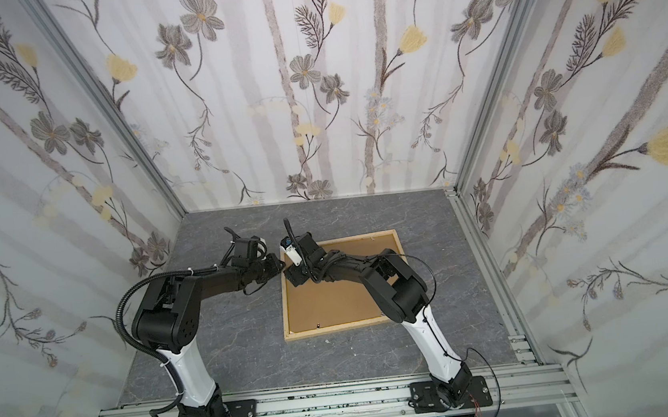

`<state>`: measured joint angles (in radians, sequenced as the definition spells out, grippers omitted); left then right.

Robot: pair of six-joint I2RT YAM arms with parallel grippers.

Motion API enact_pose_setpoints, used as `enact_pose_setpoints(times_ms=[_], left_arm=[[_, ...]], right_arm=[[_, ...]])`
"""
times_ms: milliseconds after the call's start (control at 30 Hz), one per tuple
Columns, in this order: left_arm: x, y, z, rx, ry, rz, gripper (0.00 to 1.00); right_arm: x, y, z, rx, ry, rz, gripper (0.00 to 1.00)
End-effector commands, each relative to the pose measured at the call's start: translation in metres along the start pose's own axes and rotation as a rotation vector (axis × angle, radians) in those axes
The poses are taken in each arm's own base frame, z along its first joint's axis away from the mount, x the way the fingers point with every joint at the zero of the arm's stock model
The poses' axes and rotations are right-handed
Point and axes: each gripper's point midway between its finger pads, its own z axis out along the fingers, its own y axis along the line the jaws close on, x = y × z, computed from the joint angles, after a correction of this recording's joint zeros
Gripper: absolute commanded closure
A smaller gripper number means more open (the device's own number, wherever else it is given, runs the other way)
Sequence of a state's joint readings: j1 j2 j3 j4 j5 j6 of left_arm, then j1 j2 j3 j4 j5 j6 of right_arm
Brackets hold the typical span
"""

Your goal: Put the photo into the frame

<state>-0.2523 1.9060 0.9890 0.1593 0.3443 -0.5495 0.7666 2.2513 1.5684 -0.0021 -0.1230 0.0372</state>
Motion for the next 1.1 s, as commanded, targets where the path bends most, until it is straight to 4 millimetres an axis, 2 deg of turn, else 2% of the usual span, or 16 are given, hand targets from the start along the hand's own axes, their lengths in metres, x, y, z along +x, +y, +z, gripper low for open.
enact_pose_setpoints(times_ms=[0,433,833,1067], left_arm=[[0.036,0.020,0.001,-0.067,0.139,-0.056,0.91],[0.034,0.018,0.001,-0.062,0.136,-0.054,0.91],[0.034,0.018,0.001,-0.063,0.138,-0.057,0.91],[0.034,0.017,0.000,-0.060,0.136,-0.057,0.91]], right_arm=[[0.007,-0.006,0.003,0.025,0.026,0.025,0.21],[0.023,-0.011,0.014,0.068,0.083,0.010,0.23],[0.040,0.004,0.011,0.063,0.152,-0.052,0.24],[0.048,0.002,0.011,0.093,0.193,-0.096,0.24]])
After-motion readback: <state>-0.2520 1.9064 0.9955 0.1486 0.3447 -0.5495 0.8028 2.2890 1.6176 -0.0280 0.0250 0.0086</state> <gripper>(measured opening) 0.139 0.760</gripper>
